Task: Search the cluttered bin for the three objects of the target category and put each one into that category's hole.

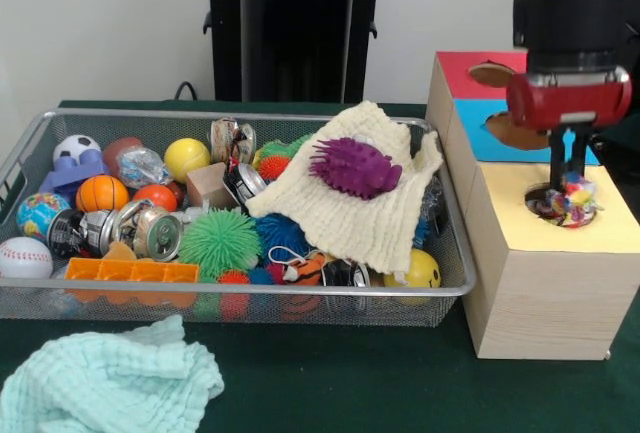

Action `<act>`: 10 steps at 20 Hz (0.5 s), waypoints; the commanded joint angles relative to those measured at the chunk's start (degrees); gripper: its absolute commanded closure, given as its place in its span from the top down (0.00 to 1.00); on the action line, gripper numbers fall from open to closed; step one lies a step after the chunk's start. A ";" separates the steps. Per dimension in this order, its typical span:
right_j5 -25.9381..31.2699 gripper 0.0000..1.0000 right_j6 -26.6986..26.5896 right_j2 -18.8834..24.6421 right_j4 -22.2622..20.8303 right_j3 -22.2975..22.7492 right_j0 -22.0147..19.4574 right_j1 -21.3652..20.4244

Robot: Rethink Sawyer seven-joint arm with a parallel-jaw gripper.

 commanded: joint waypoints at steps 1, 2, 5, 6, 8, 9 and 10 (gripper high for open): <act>24.98 0.00 7.93 -1.14 2.39 -5.34 0.13 -10.38; 25.51 0.00 7.77 -1.03 2.05 -5.76 0.00 -10.34; 26.96 0.00 7.70 -0.62 1.33 -6.36 -0.45 -10.38; 27.05 0.00 7.68 -0.46 1.14 -6.07 -0.60 -10.60; 26.58 0.00 7.54 -0.04 0.93 -5.23 -0.95 -10.98; 26.35 0.00 7.46 0.09 0.71 -5.18 -1.02 -10.88; 25.92 0.00 7.31 0.31 0.68 -4.59 -1.21 -11.12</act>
